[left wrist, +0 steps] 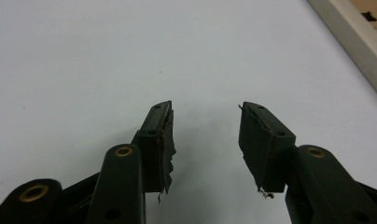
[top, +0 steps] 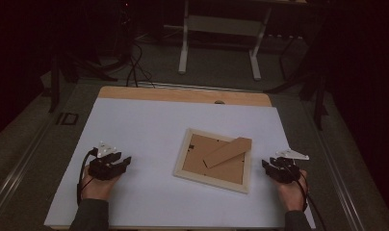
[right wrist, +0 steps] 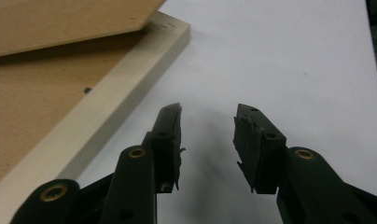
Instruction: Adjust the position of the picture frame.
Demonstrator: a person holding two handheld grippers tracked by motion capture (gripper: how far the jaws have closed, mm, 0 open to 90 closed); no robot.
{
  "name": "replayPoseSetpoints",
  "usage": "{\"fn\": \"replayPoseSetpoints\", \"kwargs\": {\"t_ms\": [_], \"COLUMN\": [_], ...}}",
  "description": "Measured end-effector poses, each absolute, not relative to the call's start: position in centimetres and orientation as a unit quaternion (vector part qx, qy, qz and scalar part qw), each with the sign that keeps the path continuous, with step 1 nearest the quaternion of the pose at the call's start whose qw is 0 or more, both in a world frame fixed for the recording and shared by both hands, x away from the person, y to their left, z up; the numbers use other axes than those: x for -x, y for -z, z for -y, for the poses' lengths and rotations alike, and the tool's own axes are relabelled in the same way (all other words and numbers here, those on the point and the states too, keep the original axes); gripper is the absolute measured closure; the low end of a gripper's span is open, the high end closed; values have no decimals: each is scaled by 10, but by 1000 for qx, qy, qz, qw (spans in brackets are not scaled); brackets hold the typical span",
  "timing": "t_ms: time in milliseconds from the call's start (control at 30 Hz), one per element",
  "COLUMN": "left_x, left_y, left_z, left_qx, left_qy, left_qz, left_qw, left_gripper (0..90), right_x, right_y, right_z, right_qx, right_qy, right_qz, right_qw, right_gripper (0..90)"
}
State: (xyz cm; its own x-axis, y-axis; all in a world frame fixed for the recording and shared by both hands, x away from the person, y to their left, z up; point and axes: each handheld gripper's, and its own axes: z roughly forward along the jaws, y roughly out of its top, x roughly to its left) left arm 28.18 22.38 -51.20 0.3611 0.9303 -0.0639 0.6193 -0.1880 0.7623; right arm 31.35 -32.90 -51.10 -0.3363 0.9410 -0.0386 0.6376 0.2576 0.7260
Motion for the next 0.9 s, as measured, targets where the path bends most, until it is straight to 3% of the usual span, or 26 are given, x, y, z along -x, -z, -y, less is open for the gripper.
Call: {"fn": "replayPoseSetpoints", "kwargs": {"t_ms": [467, 900], "left_x": [-289, -287], "left_y": [508, 505], "left_z": [-209, -187], "left_qx": [-755, -768], "left_qy": [-206, -177], "left_qz": [-505, -479], "left_qw": [364, 386], "left_gripper": [574, 642], "right_x": [-322, -331], "right_y": [498, 506], "right_z": [319, 317], "right_qx": [-503, -510], "right_qy": [-317, -326], "right_qz": [-767, -765], "right_qw": [241, 219], "right_gripper": [662, 782]}}
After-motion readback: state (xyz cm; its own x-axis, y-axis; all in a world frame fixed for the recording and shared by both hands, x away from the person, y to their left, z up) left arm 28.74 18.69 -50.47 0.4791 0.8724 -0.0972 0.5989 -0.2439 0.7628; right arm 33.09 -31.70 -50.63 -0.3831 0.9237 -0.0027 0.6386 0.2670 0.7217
